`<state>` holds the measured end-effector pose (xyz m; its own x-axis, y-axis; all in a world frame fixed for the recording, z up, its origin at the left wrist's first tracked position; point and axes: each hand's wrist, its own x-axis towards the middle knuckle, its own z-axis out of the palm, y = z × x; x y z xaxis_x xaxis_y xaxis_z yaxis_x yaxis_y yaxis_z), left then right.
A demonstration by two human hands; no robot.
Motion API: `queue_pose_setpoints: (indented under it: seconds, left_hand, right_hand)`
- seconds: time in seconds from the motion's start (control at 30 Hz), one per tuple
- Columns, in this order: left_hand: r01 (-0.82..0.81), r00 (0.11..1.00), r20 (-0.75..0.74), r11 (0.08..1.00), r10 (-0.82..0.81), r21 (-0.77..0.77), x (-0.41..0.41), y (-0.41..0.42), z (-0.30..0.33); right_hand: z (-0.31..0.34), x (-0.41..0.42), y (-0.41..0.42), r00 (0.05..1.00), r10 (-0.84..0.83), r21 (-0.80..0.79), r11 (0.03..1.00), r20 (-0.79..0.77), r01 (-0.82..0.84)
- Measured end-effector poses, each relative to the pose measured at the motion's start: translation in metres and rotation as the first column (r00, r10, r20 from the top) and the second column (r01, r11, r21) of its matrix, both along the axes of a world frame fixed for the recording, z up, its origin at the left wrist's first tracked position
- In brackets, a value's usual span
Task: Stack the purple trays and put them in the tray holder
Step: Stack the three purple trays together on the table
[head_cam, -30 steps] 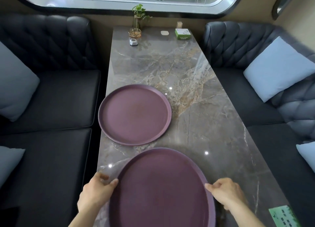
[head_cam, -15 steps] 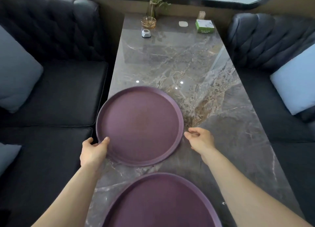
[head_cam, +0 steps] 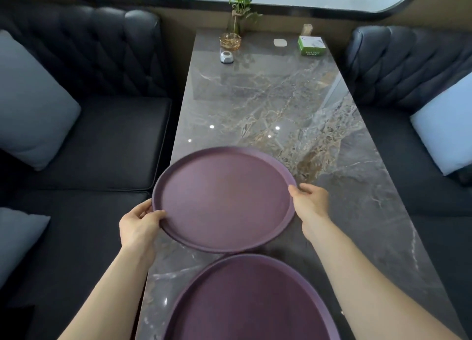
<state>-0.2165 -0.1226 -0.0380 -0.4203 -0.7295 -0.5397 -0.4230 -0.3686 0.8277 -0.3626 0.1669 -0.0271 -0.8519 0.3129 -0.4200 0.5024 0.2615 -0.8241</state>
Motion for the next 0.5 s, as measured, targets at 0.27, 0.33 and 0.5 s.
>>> queue_pose_setpoints:
  seconds: [0.27,0.33,0.5]
  left_hand:
    - [0.222,0.974,-0.046,0.975,-0.222,-0.017,0.099,0.034,0.019]
    - [0.273,0.962,0.029,0.958,-0.272,-0.087,0.123,0.046,0.014]
    - [0.416,0.9,0.259,0.871,-0.351,-0.264,0.171,0.076,0.009]
  right_hand:
    - [0.01,0.132,0.074,0.999,0.023,0.279,0.96,-0.033,-0.013]
    - [0.005,0.169,0.09,0.999,0.02,0.34,0.94,-0.049,-0.003]
    - [-0.005,0.248,0.113,0.998,-0.035,0.551,0.832,-0.053,0.059]
